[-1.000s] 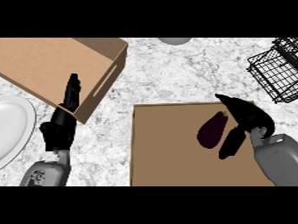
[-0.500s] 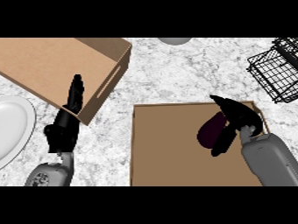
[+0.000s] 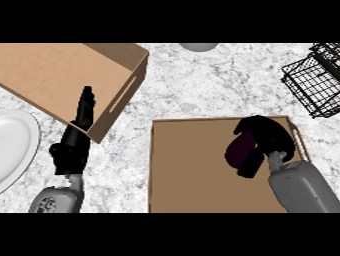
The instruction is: Pick the eggplant from the tray and place it in the tiered basket
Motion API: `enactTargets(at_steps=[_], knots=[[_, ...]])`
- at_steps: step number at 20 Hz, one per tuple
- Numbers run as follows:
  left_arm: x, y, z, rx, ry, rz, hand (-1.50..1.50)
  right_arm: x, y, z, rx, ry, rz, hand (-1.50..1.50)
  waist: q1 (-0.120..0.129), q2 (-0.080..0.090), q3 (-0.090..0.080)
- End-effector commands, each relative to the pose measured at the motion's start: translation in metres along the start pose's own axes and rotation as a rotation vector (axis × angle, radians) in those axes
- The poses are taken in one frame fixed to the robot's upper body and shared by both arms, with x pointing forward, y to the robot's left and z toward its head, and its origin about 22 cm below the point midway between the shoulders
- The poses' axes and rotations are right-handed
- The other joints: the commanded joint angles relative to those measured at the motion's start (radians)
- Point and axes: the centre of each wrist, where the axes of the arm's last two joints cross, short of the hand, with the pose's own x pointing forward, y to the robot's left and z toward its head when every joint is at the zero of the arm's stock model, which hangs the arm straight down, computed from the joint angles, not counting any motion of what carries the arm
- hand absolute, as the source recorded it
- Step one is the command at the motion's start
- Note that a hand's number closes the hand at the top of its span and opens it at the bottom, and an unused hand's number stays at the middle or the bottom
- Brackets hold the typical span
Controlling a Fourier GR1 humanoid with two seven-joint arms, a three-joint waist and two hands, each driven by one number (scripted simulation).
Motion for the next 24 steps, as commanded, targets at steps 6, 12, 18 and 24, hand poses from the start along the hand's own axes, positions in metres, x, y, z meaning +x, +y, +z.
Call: enactTargets(at_steps=[6, 12, 18, 24], knots=[[-0.007, 0.003, -0.003, -0.001, -0.008, 0.008, 0.0, -0.009, 0.012, -0.015, -0.142, -0.021, 0.093, 1.5, 0.002, 0.004, 0.004], [-0.005, 0.012, -0.003, 0.015, 0.007, 0.001, 0.0, -0.107, -0.009, 0.009, -0.042, -0.218, 0.523, 1.5, -0.012, 0.002, 0.005], [-0.011, 0.008, 0.007, 0.021, -0.008, 0.006, 0.0, -0.177, -0.074, 0.034, -0.226, -0.293, 0.628, 1.5, -0.013, 0.001, 0.004], [0.009, -0.001, -0.008, 0.015, 0.0, 0.005, 0.0, -0.176, -0.146, 0.075, -0.439, -0.302, 0.516, 1.5, -0.021, -0.001, 0.004]])
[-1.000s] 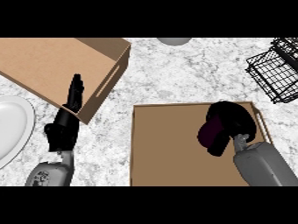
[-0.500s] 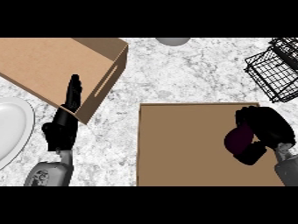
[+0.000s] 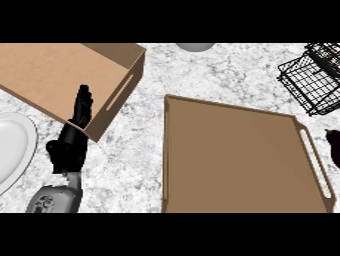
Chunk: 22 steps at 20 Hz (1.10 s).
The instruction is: Pick the eggplant from the tray and place it in the tiered basket
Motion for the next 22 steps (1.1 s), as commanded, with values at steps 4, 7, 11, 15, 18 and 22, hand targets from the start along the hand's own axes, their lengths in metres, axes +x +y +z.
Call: enactTargets(at_steps=[4, 7, 11, 15, 18, 22], knots=[[0.009, -0.009, 0.005, -0.003, -0.002, 0.007, 0.0, -0.048, -0.102, 0.031, -0.23, 0.031, -0.067, 1.5, -0.004, -0.001, 0.001], [0.005, 0.005, 0.01, -0.008, 0.013, 0.005, 0.0, -0.063, -0.14, 0.047, -0.239, 0.063, -0.122, 1.5, 0.006, 0.001, 0.001], [0.003, 0.0, -0.003, -0.004, -0.003, 0.005, 0.0, -0.071, -0.188, 0.069, -0.259, 0.078, -0.149, 1.5, 0.005, 0.003, 0.0], [0.006, -0.001, -0.017, 0.001, -0.011, -0.008, 0.0, -0.063, -0.187, 0.073, -0.25, 0.1, -0.221, 1.5, 0.005, 0.004, 0.001], [0.0, -0.02, 0.008, -0.027, 0.0, -0.007, 0.0, -0.087, -0.19, 0.067, -0.262, 0.073, -0.418, 1.5, 0.019, 0.005, 0.001], [0.013, -0.023, -0.004, -0.041, -0.021, 0.009, 0.0, -0.088, -0.205, 0.033, -0.257, 0.107, -0.437, 1.5, 0.045, 0.012, 0.001]])
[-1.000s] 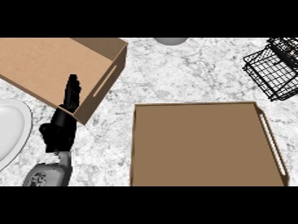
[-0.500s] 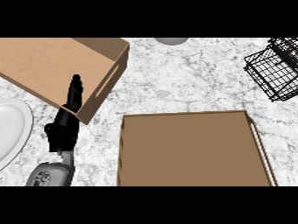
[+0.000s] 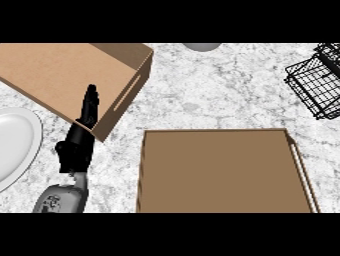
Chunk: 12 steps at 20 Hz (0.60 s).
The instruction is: Pick the eggplant from the tray and place it in the tiered basket
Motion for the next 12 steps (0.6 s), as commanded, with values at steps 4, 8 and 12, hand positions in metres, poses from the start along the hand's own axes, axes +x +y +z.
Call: enactTargets(at_steps=[4, 8, 12], knots=[[0.0, 0.0, 0.006, -0.019, -0.003, -0.001, 0.0, 0.002, 0.009, -0.042, -0.013, 0.024, -0.043, 1.5, 0.005, 0.002, 0.001], [0.014, -0.009, -0.003, -0.016, -0.016, -0.007, 0.0, 0.011, 0.002, -0.065, -0.067, 0.064, 0.032, 1.5, 0.014, 0.004, 0.001], [0.007, 0.007, -0.003, -0.035, -0.019, 0.004, 0.0, -0.015, 0.02, -0.084, -0.051, 0.074, 0.064, 1.5, 0.022, 0.008, 0.001]])
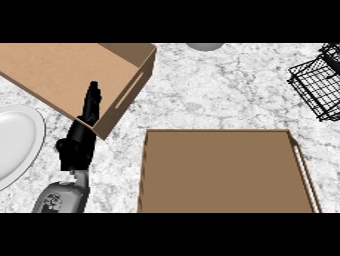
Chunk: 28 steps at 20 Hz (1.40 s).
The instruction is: Pick the eggplant from the tray and place it in the tiered basket
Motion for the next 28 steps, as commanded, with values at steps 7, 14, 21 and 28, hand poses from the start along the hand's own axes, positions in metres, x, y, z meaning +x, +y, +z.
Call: enactTargets(at_steps=[7, 14, 21, 28], knots=[[-0.004, 0.013, -0.004, 0.014, 0.005, 0.002, 0.0, -0.031, 0.041, -0.035, 0.01, 0.006, 0.091, 1.5, -0.006, 0.0, 0.001], [-0.005, -0.005, -0.006, -0.015, -0.006, 0.011, 0.0, -0.038, 0.046, -0.059, 0.067, 0.135, -0.222, -1.5, 0.016, 0.008, 0.001], [-0.001, -0.008, 0.008, 0.009, 0.003, 0.001, 0.0, -0.075, 0.046, -0.04, -0.054, 0.126, -0.512, -1.5, 0.001, 0.002, 0.003], [-0.004, -0.006, -0.005, -0.018, -0.01, -0.006, 0.0, -0.115, 0.017, -0.004, -0.207, 0.333, -0.635, -1.5, 0.001, 0.011, 0.003]])
